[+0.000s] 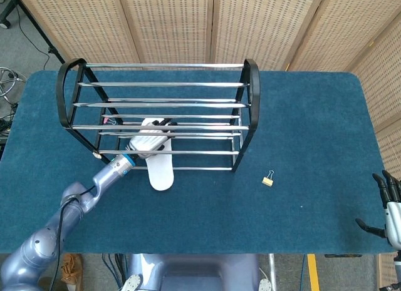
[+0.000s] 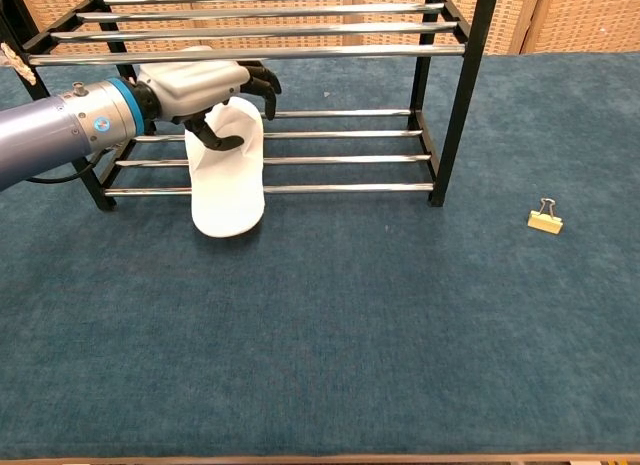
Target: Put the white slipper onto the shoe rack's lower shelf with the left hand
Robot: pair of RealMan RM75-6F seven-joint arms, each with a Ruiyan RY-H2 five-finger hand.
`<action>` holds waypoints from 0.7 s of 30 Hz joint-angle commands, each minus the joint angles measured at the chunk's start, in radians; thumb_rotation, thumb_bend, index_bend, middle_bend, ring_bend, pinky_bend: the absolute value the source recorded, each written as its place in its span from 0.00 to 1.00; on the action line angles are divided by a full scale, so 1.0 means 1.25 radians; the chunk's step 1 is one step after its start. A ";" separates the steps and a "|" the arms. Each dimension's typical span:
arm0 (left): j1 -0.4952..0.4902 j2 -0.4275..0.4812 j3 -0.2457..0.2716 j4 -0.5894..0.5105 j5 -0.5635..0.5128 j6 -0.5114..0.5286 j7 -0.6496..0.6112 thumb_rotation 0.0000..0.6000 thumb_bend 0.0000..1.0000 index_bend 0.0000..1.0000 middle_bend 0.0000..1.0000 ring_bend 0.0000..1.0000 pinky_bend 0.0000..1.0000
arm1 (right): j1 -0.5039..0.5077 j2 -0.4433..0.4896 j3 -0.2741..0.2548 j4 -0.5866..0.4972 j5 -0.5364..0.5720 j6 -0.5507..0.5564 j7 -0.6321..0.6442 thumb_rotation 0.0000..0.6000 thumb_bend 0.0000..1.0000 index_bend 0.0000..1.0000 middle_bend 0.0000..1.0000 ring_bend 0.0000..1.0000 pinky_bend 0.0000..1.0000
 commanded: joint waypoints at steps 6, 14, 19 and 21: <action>0.013 0.034 0.011 -0.049 0.005 0.021 -0.012 1.00 0.24 0.35 0.19 0.10 0.41 | -0.001 0.002 -0.001 -0.003 -0.005 0.004 0.001 1.00 0.00 0.00 0.00 0.00 0.00; 0.017 0.061 0.014 -0.115 0.011 0.052 0.007 1.00 0.23 0.35 0.19 0.09 0.39 | -0.004 0.004 -0.003 -0.009 -0.012 0.013 0.001 1.00 0.00 0.00 0.00 0.00 0.00; 0.018 0.080 0.017 -0.169 0.017 0.059 0.027 1.00 0.23 0.35 0.19 0.10 0.39 | -0.006 0.006 -0.004 -0.012 -0.016 0.017 0.002 1.00 0.00 0.00 0.00 0.00 0.00; 0.018 0.085 0.016 -0.188 0.016 0.060 0.030 1.00 0.23 0.35 0.19 0.11 0.39 | -0.007 0.007 -0.005 -0.012 -0.016 0.017 0.001 1.00 0.00 0.00 0.00 0.00 0.00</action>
